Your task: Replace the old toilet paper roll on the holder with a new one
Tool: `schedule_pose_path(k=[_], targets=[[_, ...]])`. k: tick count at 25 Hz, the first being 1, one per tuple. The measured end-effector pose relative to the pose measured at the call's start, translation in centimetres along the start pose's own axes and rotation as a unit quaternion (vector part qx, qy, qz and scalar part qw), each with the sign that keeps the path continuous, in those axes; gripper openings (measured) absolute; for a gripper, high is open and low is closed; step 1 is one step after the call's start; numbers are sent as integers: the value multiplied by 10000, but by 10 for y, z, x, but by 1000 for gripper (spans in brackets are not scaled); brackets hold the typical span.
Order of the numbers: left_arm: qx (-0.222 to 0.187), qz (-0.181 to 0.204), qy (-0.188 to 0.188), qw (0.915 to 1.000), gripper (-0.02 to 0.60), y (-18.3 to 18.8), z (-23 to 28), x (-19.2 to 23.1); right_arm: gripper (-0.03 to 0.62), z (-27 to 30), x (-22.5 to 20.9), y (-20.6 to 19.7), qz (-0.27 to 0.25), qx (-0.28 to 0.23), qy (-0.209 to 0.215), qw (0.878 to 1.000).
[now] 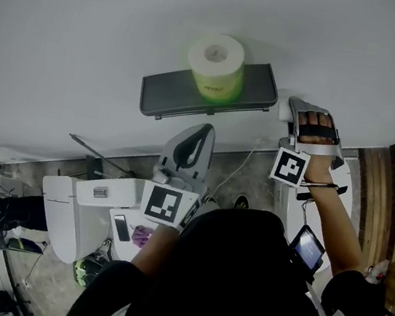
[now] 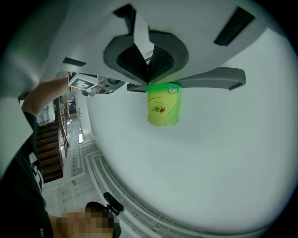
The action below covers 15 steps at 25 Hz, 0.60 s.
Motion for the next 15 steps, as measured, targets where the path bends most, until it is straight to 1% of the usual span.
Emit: schedule_pose_path(k=[3, 5, 7, 9, 10, 12, 14, 15], targets=[[-6, 1, 20, 10000, 23, 2, -1, -1, 212, -11, -14, -8, -68, -31, -129, 9999], [-11, -5, 34, 10000, 23, 2, -2, -2, 212, -22, -30, -10, -260, -129, -364, 9989], [-15, -9, 41, 10000, 23, 2, -2, -2, 212, -37, -48, -4, -486, -394, -549, 9965], [-16, -2, 45, 10000, 23, 1, -3, -3, 212, -54, -63, 10, -701, -811, -656, 9921], [-19, 2, 52, 10000, 23, 1, -3, -3, 212, -63, -71, 19, -810, -1049, -746, 9884], [-32, 12, 81, 10000, 23, 2, -5, -2, 212, -83, -87, 42, -1020, -1586, -979, 9772], [-32, 26, 140, 9999, 23, 2, -7, -1, 212, -103, -100, 66, -1109, -2191, -1196, 9620], [-29, 32, 177, 9998, 23, 3, -9, 1, 212, -112, -106, 78, -1067, -2491, -1298, 9538]])
Point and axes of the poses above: the fingertips, and each gripper's own axes: z forward along the fingers, x to its left, y out of its top, the point moved 5 cm from there along -z, backward along the fingers, and after that the axes turned 13 degrees about -x, right-handed, at the moved point
